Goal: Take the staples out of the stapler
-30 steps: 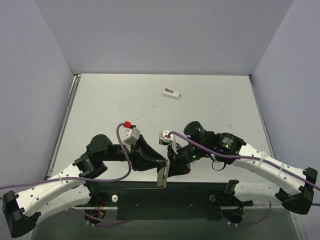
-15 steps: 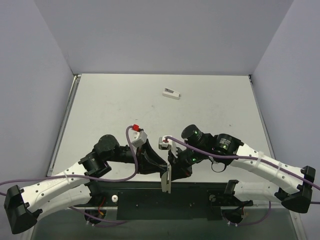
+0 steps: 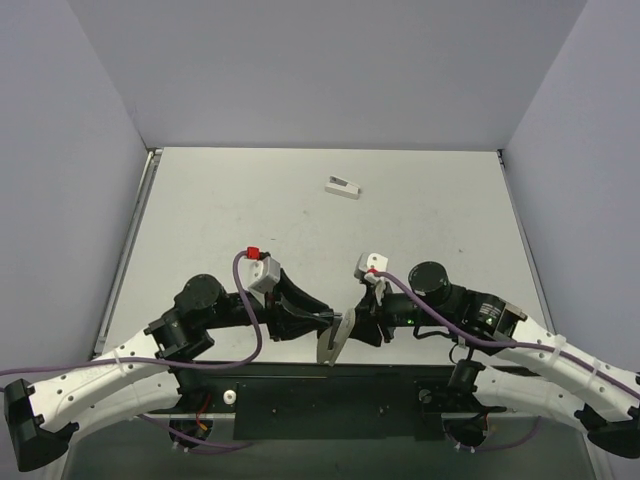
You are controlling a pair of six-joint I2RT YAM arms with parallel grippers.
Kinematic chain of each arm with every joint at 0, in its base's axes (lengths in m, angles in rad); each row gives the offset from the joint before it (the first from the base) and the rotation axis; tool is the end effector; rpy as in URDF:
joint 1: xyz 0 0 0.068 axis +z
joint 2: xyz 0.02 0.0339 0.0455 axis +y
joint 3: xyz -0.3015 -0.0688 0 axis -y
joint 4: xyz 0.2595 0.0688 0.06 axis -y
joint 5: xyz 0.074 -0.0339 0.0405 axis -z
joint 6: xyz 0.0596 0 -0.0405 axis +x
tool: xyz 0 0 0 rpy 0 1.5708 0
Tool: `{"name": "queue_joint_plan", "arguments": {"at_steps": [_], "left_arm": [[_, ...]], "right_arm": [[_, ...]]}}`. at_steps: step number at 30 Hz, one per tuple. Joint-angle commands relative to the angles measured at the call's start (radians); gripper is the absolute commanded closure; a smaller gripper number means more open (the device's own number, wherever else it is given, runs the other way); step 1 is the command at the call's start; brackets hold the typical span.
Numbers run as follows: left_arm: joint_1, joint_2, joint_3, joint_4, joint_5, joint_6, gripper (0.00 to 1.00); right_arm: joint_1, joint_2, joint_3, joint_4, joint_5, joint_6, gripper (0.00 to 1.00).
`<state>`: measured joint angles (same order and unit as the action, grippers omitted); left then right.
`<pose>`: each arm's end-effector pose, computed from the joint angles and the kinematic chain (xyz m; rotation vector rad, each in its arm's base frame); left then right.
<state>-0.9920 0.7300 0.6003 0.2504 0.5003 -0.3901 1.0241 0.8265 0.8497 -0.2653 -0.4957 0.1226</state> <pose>0.0777 -0.1712 0.3557 0.9068 1.3789 -1.4528 0.0780 0.1826 0.3710 -1.1870 1.5733 1.2322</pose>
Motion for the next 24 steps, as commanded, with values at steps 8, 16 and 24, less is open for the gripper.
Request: {"name": "queue_joint_plan", "arguments": {"at_steps": [8,16,24], "left_arm": [[-0.020,0.023,0.251,-0.247,-0.328,0.140,1.00],[-0.020,0.172,0.444,-0.459,-0.664,0.214,1.00],[0.006,0.380,0.634,-0.569,-1.034,0.257,1.00]], "right_arm": [[-0.088,-0.185,-0.097,0.077,0.384,0.164,0.62],[-0.087,-0.190,-0.109,-0.009,0.621,0.268,0.62],[-0.087,-0.184,-0.158,-0.020,0.637,0.318,0.62]]}}
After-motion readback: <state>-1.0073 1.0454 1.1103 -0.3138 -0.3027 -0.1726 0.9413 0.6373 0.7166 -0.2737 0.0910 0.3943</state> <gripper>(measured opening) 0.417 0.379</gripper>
